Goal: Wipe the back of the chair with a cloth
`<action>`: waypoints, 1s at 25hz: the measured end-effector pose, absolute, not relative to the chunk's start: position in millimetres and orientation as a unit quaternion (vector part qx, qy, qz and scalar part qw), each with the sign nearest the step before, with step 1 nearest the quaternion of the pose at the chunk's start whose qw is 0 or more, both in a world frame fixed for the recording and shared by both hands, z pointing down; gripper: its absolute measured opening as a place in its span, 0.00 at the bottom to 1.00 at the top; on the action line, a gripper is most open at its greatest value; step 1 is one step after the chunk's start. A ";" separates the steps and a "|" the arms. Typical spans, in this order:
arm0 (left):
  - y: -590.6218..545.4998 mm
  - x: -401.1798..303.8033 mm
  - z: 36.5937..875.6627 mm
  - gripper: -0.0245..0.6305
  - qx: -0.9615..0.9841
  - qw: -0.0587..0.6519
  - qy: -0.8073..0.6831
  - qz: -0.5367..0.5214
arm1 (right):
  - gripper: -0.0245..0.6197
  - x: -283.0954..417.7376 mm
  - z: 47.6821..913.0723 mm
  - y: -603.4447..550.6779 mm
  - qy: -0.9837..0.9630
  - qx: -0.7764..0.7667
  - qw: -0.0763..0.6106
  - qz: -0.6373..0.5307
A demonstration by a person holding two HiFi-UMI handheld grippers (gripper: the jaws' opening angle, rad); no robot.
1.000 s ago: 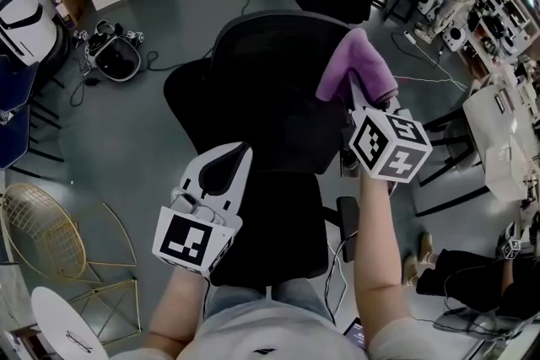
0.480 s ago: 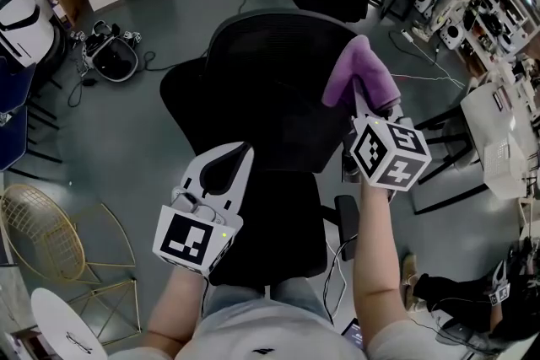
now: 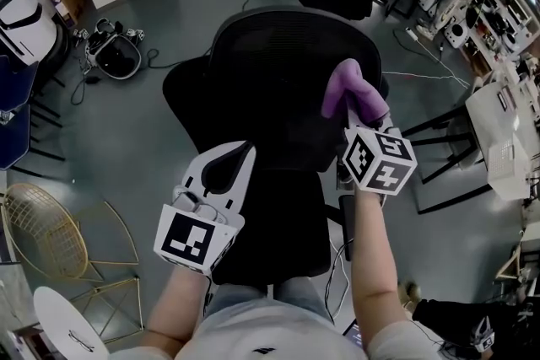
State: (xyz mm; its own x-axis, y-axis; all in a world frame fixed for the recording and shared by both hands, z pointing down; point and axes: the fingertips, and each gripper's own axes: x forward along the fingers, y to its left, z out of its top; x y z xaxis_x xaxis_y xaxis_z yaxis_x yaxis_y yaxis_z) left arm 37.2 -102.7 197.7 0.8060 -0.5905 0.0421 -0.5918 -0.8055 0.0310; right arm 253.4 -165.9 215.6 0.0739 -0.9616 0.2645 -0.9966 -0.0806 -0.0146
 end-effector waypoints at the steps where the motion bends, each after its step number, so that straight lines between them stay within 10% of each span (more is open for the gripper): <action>1: -103.0 37.7 197.9 0.06 0.950 0.022 -0.311 0.016 | 0.12 254.1 215.2 -166.6 -0.673 0.728 0.086 0.101; 25: -114.4 -8.8 205.6 0.06 0.935 0.032 -0.354 0.021 | 0.12 148.9 214.7 -211.7 -0.731 0.670 0.111 0.068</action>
State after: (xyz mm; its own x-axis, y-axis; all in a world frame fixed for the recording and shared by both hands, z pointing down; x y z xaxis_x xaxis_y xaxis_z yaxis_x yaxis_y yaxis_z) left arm -8.8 -114.4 205.6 0.7489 -0.6598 0.0614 -0.6625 -0.7477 0.0452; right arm 148.9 -211.7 214.7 -0.0790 -0.9642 0.2532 -0.9944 0.0942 0.0484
